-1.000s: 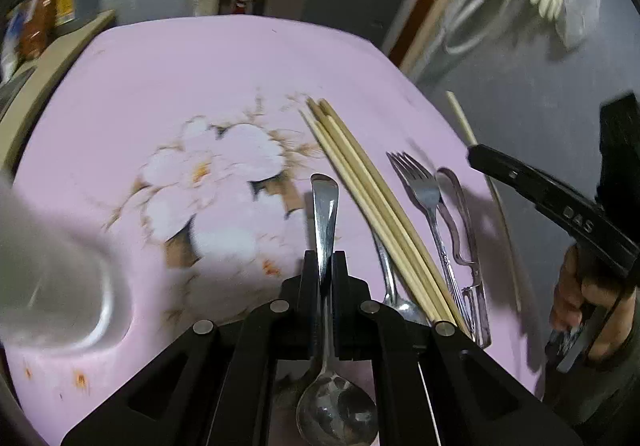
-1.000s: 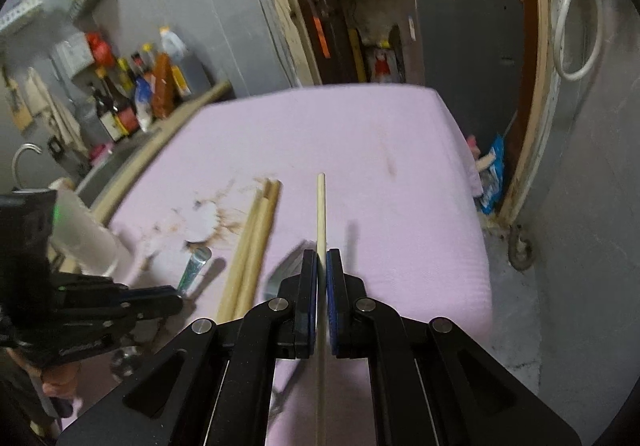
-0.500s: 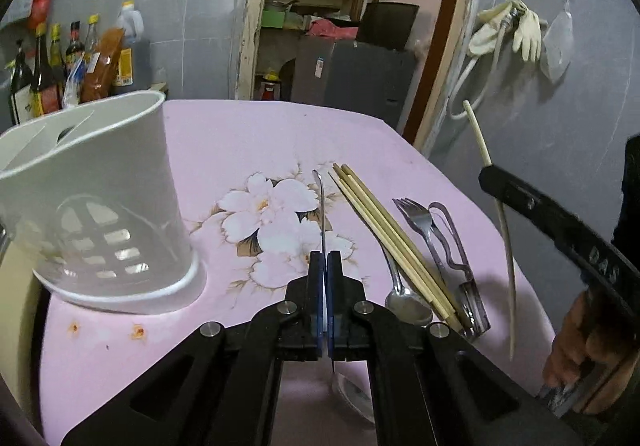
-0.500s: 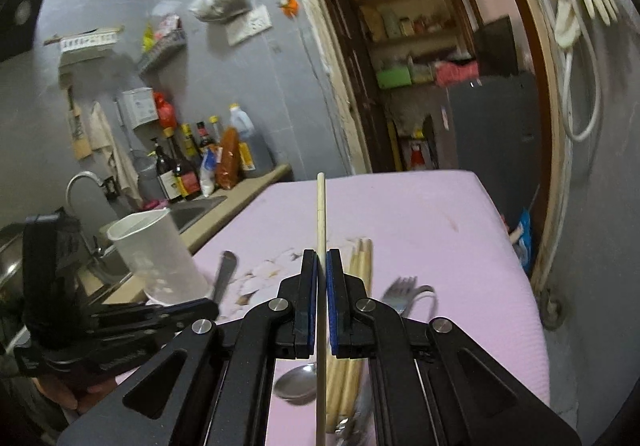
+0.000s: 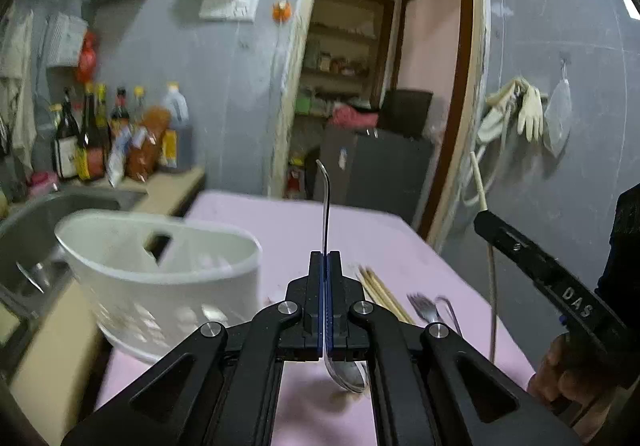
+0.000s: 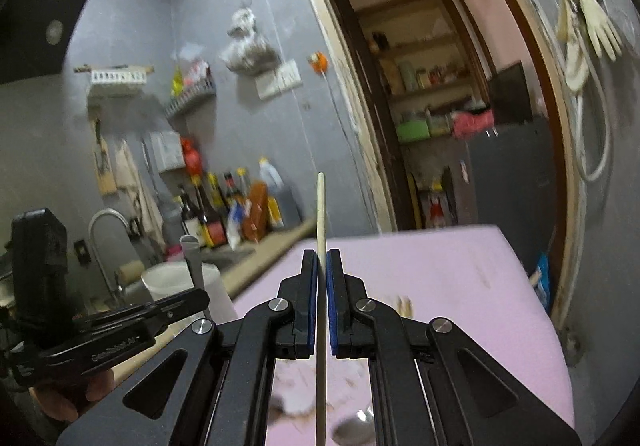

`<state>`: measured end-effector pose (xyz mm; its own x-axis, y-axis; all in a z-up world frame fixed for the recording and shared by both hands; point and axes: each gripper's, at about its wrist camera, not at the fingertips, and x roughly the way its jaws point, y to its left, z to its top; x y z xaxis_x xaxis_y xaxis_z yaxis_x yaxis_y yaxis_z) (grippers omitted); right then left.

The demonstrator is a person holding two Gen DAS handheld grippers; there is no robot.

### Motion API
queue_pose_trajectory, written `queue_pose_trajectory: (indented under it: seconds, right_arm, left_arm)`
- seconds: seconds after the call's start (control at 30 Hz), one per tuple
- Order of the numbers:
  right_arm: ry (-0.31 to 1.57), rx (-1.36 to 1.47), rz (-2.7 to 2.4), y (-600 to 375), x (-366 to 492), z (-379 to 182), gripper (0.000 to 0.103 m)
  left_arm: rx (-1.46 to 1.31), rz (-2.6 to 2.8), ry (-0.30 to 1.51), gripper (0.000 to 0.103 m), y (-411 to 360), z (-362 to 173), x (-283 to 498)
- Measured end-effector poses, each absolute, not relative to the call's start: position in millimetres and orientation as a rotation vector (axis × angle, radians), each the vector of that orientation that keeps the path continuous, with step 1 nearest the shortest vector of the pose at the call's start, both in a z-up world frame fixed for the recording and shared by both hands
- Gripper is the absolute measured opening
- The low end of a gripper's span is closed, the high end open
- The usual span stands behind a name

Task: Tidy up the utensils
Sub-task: 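Lift the spoon with the left tool toward the white holder while the right carries the chopstick, then open the left gripper over the holder while the right gripper releases the chopstick into it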

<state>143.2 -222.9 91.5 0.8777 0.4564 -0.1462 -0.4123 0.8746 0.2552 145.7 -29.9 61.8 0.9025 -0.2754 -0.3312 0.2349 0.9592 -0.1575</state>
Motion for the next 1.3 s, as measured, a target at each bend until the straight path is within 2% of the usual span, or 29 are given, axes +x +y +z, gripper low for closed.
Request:
queue_pose_trajectory:
  seconds: [0.43, 0.63, 1.0, 1.3]
  right_arm:
    - [0.027, 0.333, 0.666, -144.7, 184.3, 158.3, 0.003]
    - [-0.024, 0.337, 0.717, -104.8, 204.9, 169.5, 0.003]
    - [-0.042, 0.199, 0.615, -61.9, 216.8, 127.2, 0.003]
    - [0.041, 0.158, 0.594, -57.7, 221.3, 100.6, 0.003]
  left_arm:
    - [-0.189, -0.098, 0.248, 0.000, 64.2, 139.5, 138.6]
    - [-0.199, 0.024, 0.222, 0.000, 109.1, 154.5, 139.8]
    - [-0.139, 0.067, 0.293, 0.000, 126.8, 113.5, 181.0]
    - [-0.142, 0.011, 0.364, 0.000, 125.5, 76.9, 197.1]
